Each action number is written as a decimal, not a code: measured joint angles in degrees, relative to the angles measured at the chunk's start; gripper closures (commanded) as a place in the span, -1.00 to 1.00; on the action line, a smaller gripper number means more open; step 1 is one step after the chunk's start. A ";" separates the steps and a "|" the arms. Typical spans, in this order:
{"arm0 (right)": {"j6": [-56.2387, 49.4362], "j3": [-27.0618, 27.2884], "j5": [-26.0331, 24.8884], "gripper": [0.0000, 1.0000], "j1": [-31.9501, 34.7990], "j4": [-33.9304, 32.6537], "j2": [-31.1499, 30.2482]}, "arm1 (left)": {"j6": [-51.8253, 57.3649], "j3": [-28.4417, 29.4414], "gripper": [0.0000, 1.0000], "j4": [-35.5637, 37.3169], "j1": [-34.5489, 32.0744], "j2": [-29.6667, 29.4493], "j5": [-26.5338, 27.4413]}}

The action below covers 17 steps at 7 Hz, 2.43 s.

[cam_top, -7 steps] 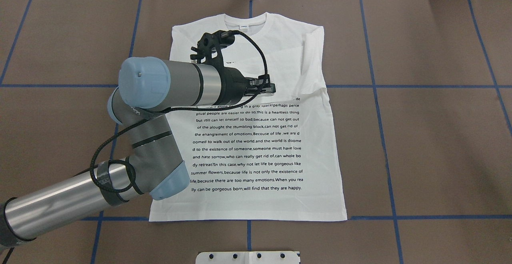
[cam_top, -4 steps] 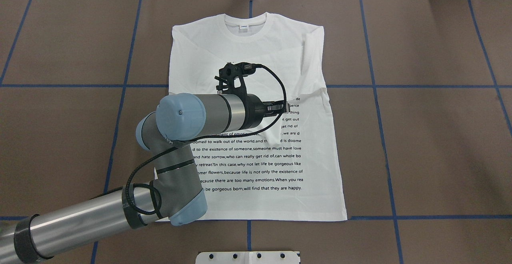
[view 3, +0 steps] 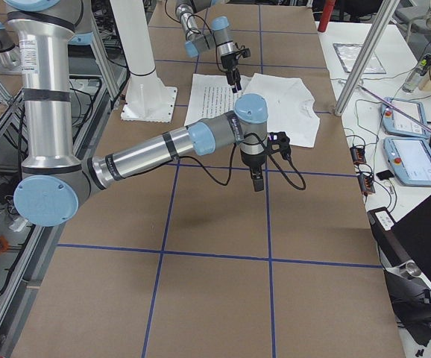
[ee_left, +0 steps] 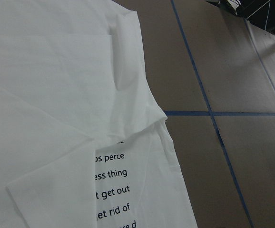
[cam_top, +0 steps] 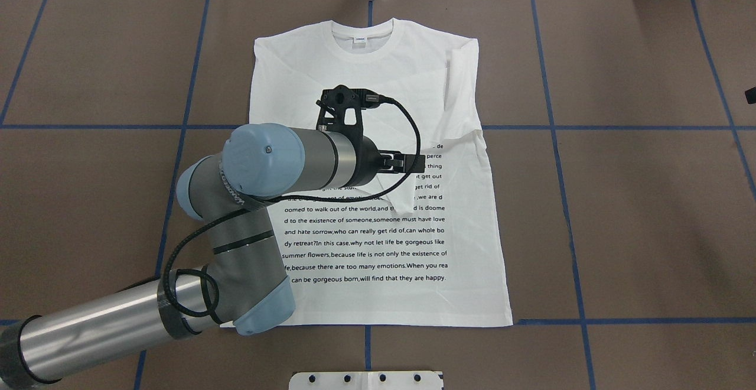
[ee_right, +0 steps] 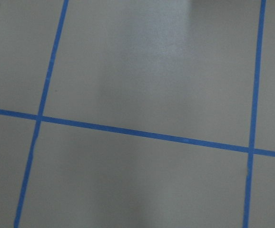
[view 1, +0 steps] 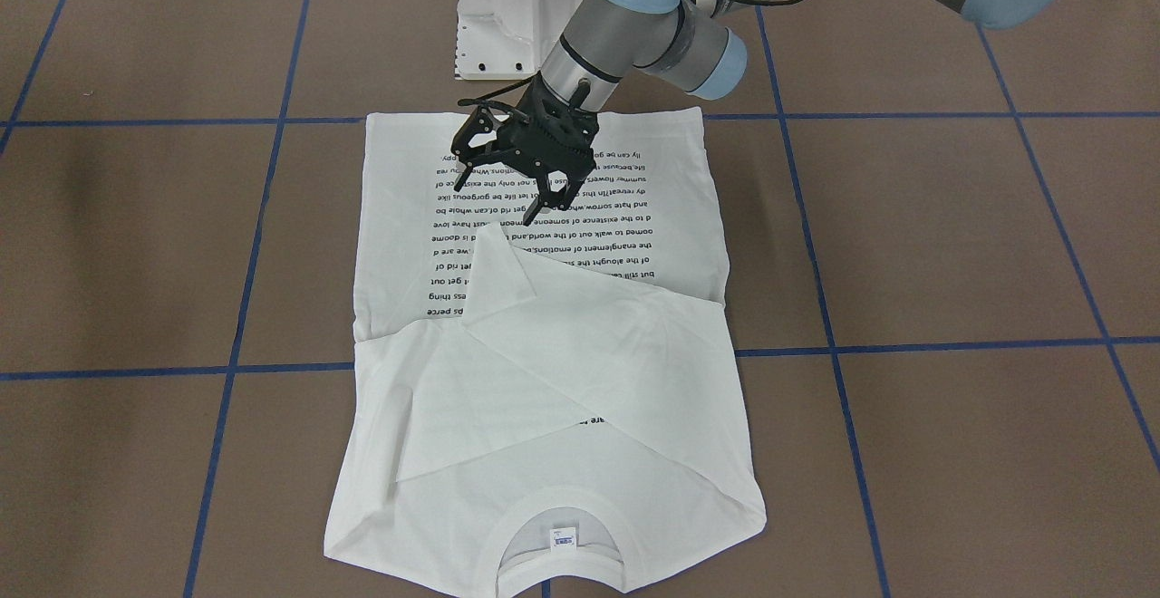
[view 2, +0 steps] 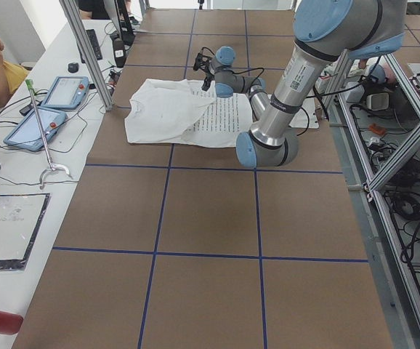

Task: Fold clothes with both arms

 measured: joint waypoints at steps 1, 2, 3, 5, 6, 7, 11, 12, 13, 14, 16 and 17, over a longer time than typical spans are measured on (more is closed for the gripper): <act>6.85 0.06 -0.60 -1.00 -2.89 2.78 1.20 | 4.56 -3.13 -1.00 3.86 -2.62 1.74 -2.31; 15.12 0.15 -2.79 -1.00 -7.05 4.92 3.51 | 9.38 -6.46 -1.00 5.86 -5.97 4.89 -5.90; 23.48 0.16 -7.15 -1.00 -12.61 5.69 6.77 | 14.70 -9.93 -1.00 7.60 -9.62 8.30 -9.69; 38.78 -0.29 -18.42 -1.00 -25.84 3.04 14.86 | 25.09 -16.39 -1.00 11.39 -15.19 14.33 -14.08; 44.70 -0.86 -23.82 -1.00 -32.06 -1.86 20.08 | 29.68 -18.43 -1.00 11.90 -17.59 17.54 -15.89; 49.34 -2.14 -28.32 -1.00 -37.15 -7.03 25.26 | 34.61 -19.31 -1.00 11.85 -20.33 20.19 -18.57; 60.32 -20.15 -36.68 -0.92 -45.27 -11.91 42.20 | 42.11 -19.86 -1.00 11.65 -25.47 23.94 -23.91; 62.35 -27.22 -37.97 -0.91 -46.10 -11.86 47.39 | 42.08 -20.02 -1.00 11.65 -25.55 24.10 -23.99; 63.85 -33.56 -39.13 -0.82 -46.99 -11.71 51.78 | 41.88 -20.12 -1.00 11.65 -25.57 24.15 -24.01; 64.88 -37.66 -39.91 -0.77 -47.90 -11.61 54.63 | 41.73 -20.15 -1.00 11.65 -25.59 24.17 -24.00; 65.48 -39.96 -40.72 -0.72 -49.71 -11.50 56.25 | 41.60 -20.18 -1.00 11.65 -25.59 24.18 -23.95; 65.53 -40.43 -40.89 -0.69 -50.45 -11.42 56.35 | 41.52 -20.18 -1.00 11.65 -25.59 24.19 -23.94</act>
